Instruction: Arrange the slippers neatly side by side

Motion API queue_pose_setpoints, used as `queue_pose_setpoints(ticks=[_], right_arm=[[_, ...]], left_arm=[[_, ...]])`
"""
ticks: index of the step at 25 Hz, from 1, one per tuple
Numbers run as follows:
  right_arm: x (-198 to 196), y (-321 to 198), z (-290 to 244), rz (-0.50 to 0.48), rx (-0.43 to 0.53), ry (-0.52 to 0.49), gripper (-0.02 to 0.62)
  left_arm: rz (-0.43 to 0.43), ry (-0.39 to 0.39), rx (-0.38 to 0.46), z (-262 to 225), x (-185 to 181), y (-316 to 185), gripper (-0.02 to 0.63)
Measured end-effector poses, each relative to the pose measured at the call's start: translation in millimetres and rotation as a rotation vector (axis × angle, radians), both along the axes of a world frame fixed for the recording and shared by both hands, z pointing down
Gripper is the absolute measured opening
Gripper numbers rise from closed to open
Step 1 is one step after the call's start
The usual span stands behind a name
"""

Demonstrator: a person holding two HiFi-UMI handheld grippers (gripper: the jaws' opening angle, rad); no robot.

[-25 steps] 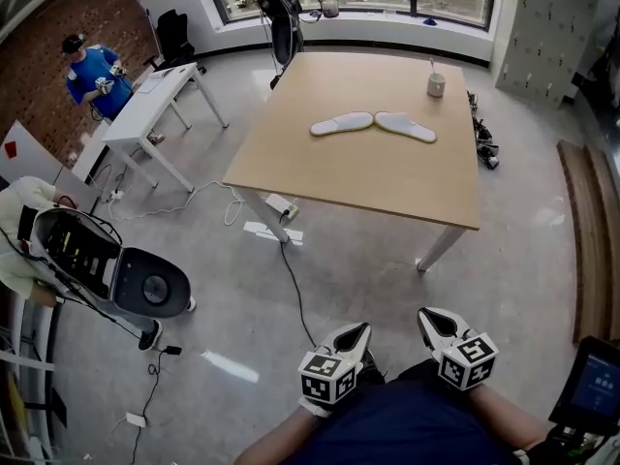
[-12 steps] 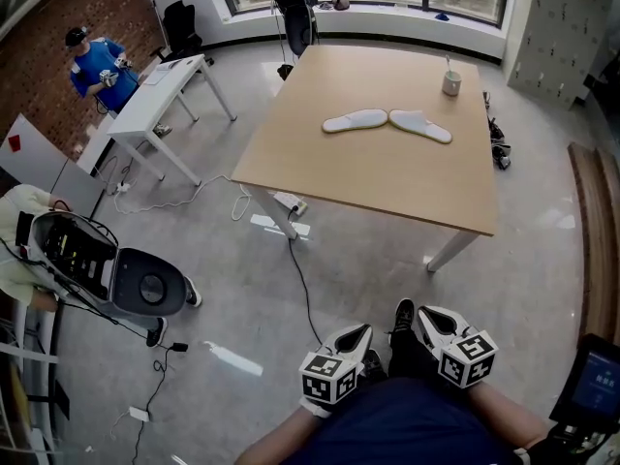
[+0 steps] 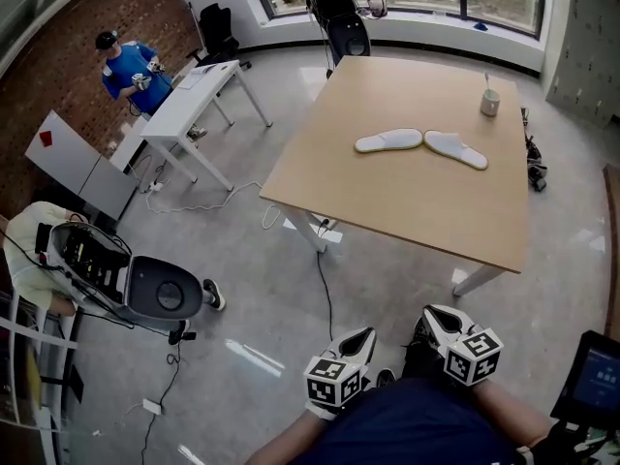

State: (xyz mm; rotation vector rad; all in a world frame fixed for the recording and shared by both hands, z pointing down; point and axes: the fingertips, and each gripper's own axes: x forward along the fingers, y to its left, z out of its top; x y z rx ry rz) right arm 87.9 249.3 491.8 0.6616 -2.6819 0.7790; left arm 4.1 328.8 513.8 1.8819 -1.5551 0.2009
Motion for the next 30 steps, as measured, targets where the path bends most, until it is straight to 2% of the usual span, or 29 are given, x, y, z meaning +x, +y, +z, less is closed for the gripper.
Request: queue_pose_setpoints(ticks=[9, 17, 25, 30], right_arm=[[-10, -88, 5, -0.038, -0.06, 0.006, 0.011], [0, -161, -6, -0.018, -0.061, -0.009, 0.011], [14, -212, -9, 0.016, -0.053, -0.03, 0.011], [23, -225, -1, 0.045, -0.066, -0.034, 0.011]], left_arm=[[0.008, -0.011, -0.018, -4, 4, -88, 0.005], [0.009, -0.025, -0.004, -16, 11, -155, 0.005], [0.011, -0.038, 0.011, -18, 16, -203, 0.005], [0.034, -0.044, 0.008, -13, 23, -216, 0.005]])
